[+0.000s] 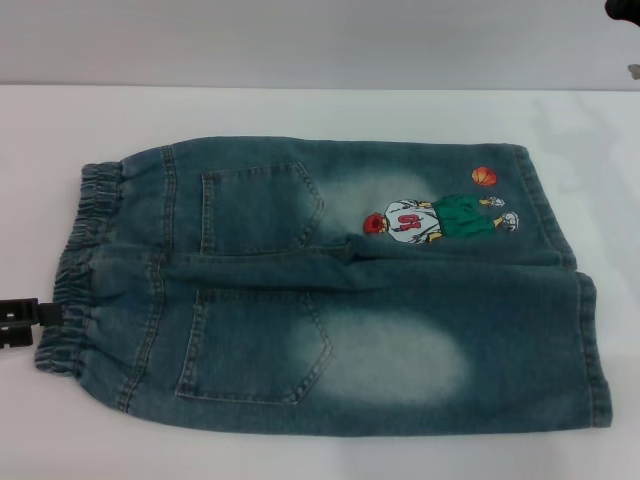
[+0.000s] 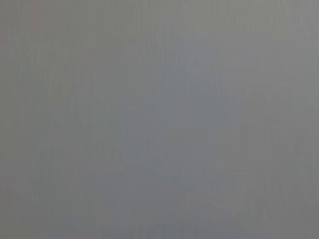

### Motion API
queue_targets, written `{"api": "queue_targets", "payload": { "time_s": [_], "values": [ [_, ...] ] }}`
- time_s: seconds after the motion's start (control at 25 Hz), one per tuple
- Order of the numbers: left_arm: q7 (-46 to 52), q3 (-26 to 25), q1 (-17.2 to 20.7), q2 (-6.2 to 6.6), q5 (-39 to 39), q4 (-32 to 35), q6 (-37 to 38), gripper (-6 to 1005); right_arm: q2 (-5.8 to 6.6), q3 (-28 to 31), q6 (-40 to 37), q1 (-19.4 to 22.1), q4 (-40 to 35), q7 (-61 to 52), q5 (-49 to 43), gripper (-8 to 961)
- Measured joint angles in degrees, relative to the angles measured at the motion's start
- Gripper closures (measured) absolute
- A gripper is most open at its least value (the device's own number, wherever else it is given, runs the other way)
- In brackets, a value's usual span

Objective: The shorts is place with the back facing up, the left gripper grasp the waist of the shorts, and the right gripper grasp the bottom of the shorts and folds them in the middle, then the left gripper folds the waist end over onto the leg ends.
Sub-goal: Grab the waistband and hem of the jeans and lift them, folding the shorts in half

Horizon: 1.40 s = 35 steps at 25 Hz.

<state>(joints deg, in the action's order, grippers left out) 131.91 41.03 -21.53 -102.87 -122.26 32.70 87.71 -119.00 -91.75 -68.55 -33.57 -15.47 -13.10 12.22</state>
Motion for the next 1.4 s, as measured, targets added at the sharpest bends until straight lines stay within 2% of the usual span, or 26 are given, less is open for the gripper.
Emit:
{"api": "queue_targets", "payload": {
  "time_s": [0.48,1.16,1.4],
  "values": [
    [0.3,0.0,-0.1,0.03,-1.1,0.0,0.0,285,-0.01,0.2,0.0,0.0,0.0,0.0,0.0,406],
    [0.3,-0.4,-0.5,-0.68,-2.5,0.0,0.5,291,0.00,0.2,0.0,0.0,0.0,0.0,0.0,405],
    [0.1,-0.4,-1.7,-0.95,-2.2,0.0,2.5,293,0.00,0.2,0.0,0.0,0.0,0.0,0.0,406]
  ]
}}
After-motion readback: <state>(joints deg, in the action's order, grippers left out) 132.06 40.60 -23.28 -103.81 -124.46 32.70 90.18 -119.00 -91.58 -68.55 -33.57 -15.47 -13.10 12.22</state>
